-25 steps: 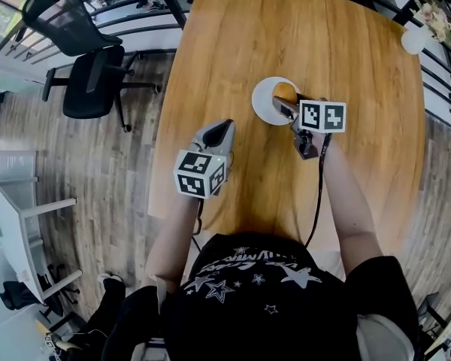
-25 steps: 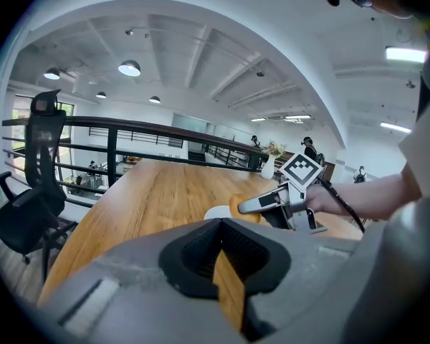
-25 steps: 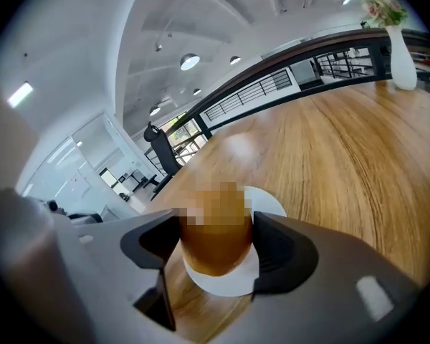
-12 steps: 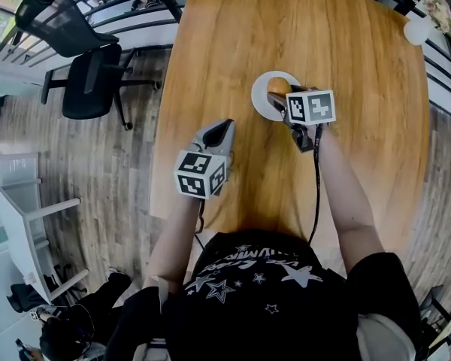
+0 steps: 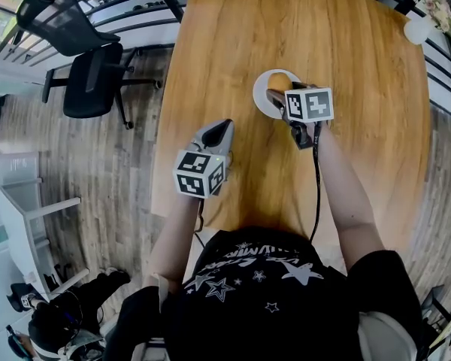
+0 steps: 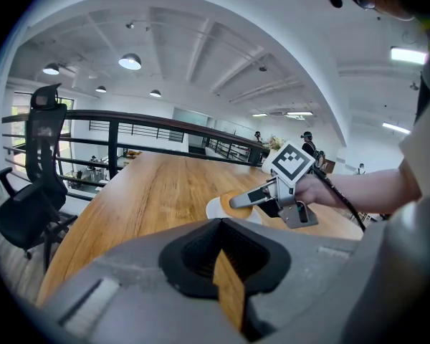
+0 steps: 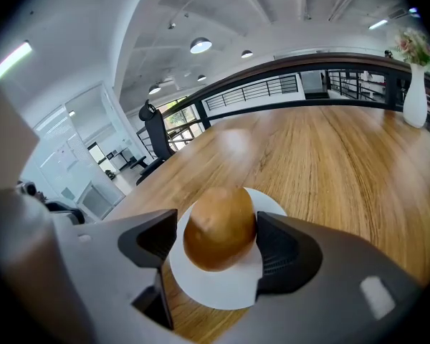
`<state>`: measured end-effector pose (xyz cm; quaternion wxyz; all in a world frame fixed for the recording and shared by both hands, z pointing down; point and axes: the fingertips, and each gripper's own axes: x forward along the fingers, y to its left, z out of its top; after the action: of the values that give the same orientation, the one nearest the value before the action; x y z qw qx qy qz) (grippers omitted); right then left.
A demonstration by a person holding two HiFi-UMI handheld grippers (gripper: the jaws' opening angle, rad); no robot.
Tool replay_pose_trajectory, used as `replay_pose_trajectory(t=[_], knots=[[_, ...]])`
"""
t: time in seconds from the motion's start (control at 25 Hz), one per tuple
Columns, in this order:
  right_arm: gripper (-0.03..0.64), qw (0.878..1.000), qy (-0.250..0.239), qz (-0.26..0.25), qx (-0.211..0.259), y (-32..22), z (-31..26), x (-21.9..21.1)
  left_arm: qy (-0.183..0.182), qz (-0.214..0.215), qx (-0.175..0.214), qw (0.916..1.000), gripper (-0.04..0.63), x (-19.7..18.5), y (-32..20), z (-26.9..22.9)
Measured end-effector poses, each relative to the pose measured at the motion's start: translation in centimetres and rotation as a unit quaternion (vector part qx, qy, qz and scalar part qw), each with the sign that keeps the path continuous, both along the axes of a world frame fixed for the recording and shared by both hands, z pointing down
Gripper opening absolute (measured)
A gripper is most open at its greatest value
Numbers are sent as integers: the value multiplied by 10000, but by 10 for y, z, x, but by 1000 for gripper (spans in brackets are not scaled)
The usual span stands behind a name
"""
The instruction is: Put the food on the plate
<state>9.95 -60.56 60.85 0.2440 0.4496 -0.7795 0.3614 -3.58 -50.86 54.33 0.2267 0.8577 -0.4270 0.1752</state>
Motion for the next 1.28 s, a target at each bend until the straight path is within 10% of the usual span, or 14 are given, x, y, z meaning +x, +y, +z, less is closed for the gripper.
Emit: replay_pose_trajectory(t=[1.28], knots=[[336, 9952, 20, 513, 836, 89, -94, 15, 354, -12, 686, 9970, 2, -20, 83, -65]])
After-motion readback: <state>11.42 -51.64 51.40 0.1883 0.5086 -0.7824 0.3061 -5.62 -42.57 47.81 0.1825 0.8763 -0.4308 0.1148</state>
